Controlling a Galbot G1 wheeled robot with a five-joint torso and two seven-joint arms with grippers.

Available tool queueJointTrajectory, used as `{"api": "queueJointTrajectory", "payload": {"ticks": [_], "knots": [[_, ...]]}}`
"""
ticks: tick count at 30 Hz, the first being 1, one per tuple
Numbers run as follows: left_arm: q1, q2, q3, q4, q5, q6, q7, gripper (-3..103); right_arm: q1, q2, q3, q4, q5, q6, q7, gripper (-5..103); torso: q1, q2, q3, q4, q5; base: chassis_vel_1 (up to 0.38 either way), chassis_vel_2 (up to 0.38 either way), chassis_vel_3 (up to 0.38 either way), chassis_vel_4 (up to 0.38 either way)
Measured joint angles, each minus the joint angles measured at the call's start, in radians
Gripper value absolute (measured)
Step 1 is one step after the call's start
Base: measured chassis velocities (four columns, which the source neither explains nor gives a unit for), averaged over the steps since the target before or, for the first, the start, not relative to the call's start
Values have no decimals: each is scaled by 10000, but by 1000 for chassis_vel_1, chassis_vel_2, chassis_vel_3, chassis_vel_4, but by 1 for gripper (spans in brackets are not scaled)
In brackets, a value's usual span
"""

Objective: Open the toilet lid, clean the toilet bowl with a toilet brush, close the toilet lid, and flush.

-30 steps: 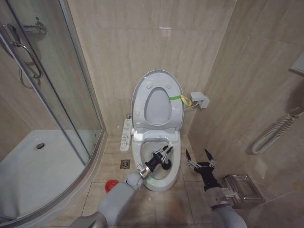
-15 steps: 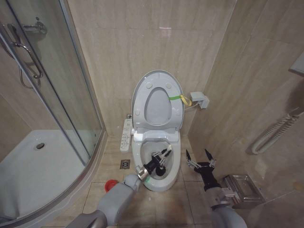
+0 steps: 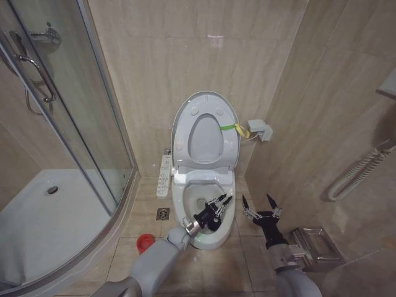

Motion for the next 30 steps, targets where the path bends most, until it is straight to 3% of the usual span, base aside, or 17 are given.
{"api": "queueJointTrajectory", "payload": {"ticks": [8, 13, 19, 30], "knots": [[-405, 142, -852, 1376, 592, -5, 219, 19, 0, 0, 0, 0, 0, 0, 0, 100, 1, -3, 1, 5, 3, 0, 0, 0, 0], [-344, 310, -912, 779, 398, -2, 327, 19, 0, 0, 0, 0, 0, 0, 0, 100, 3, -3, 0, 2, 1, 0, 0, 0, 0], [26, 290, -313, -153, -199, -6, 574, 19, 0, 0, 0, 0, 0, 0, 0, 100, 1, -2, 0, -1, 0, 0, 0, 0, 0], [-186, 255, -447, 837, -289, -19, 747, 19, 0, 0, 0, 0, 0, 0, 0, 100, 1, -2, 0, 2, 0, 0, 0, 0, 0]]}}
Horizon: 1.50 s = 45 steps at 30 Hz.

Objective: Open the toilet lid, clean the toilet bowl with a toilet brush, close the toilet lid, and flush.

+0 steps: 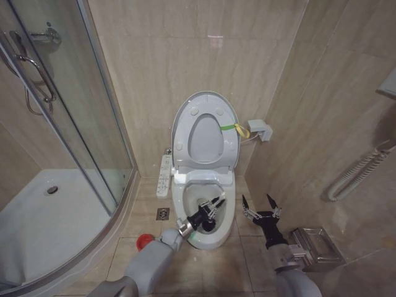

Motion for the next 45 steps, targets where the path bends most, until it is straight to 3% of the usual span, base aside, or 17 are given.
{"api": "queueJointTrajectory", "payload": {"ticks": [12, 18, 22, 28, 33, 41, 45], "knots": [[112, 59, 168, -1196, -164, 12, -223, 19, 0, 0, 0, 0, 0, 0, 0, 100, -1, 0, 1, -2, 1, 0, 0, 0, 0], [-148, -150, 209, -158, -166, 12, -86, 19, 0, 0, 0, 0, 0, 0, 0, 100, -1, 1, 1, 0, 1, 0, 0, 0, 0], [-399, -233, -238, 647, 76, 14, -92, 19, 0, 0, 0, 0, 0, 0, 0, 100, 0, 2, 1, 1, 1, 0, 0, 0, 0], [-363, -83, -381, -37, 26, 18, -87, 19, 0, 0, 0, 0, 0, 0, 0, 100, 0, 2, 0, 0, 1, 0, 0, 0, 0], [-66, -29, 62, -912, -309, 18, -101, 19, 0, -1, 0, 0, 0, 0, 0, 100, -1, 2, 0, -2, -1, 0, 0, 0, 0], [10, -141, 255, -5, -381, -5, 269, 19, 0, 0, -1, 0, 0, 0, 0, 100, -1, 2, -1, 0, -1, 0, 0, 0, 0], [-152, -135, -76, 520, -417, 11, 273, 19, 0, 0, 0, 0, 0, 0, 0, 100, -1, 2, 0, 3, 4, 0, 0, 0, 0]]}}
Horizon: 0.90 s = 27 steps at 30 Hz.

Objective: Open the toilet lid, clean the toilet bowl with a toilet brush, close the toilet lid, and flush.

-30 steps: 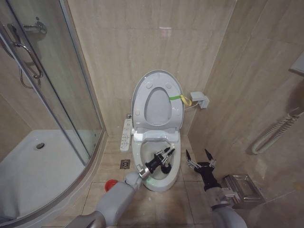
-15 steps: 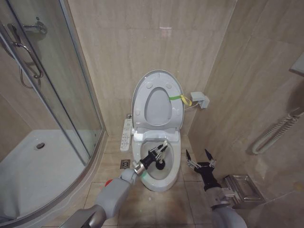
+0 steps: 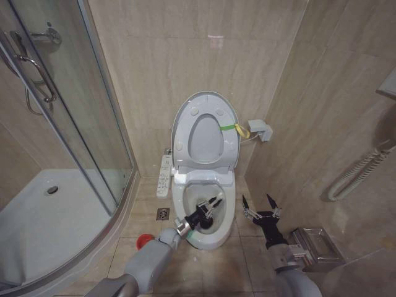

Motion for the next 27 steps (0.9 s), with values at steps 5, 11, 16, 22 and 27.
{"api": "queueJointTrajectory", "payload": {"ticks": [5, 11, 16, 22, 27], "knots": [[-191, 69, -328, -759, 12, 13, -238, 19, 0, 0, 0, 0, 0, 0, 0, 100, 1, 0, 0, -5, -2, 0, 0, 0, 0], [-31, -111, 63, -1223, 3, 13, -532, 19, 0, 0, 0, 0, 0, 0, 0, 100, 0, 0, 0, -6, -3, 0, 0, 0, 0], [348, -165, 492, -936, -132, 8, -474, 19, 0, 0, 0, 0, 0, 0, 0, 100, 0, 0, 0, -2, -4, 0, 0, 0, 0], [364, 33, 405, -567, -146, -10, -286, 19, 0, 0, 0, 0, 0, 0, 0, 100, -1, 0, -2, -3, -5, 0, 0, 0, 0], [20, 152, -5, -597, -50, 31, -335, 19, 0, 0, 0, 0, 0, 0, 0, 100, 1, -2, 1, -2, -3, 0, 0, 0, 0]]}}
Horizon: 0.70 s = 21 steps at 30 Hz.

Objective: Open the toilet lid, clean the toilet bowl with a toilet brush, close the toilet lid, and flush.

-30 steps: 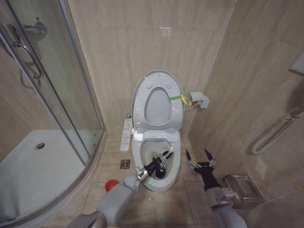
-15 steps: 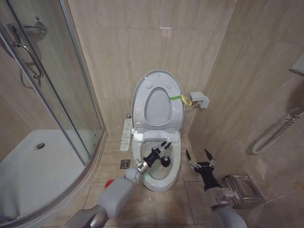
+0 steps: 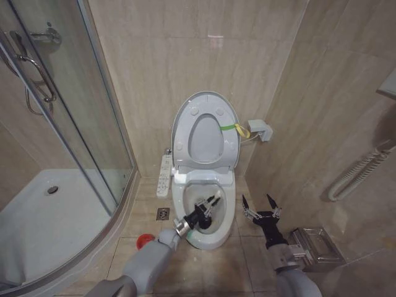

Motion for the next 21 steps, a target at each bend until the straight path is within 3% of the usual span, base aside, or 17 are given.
{"api": "queueJointTrajectory", "payload": {"ticks": [5, 15, 21], "knots": [[-90, -77, -184, -88, 127, 2, -123, 19, 0, 0, 0, 0, 1, 1, 0, 100, 0, 0, 0, -1, 1, 0, 0, 0, 0], [516, -293, 359, 52, 349, -28, -454, 19, 0, 0, 0, 0, 0, 0, 0, 100, -1, 1, -2, -1, -1, 0, 0, 0, 0], [118, -103, -332, 588, 872, -5, -466, 19, 0, 0, 0, 0, 0, 0, 0, 100, 0, 0, 0, 0, 1, 0, 0, 0, 0]]}}
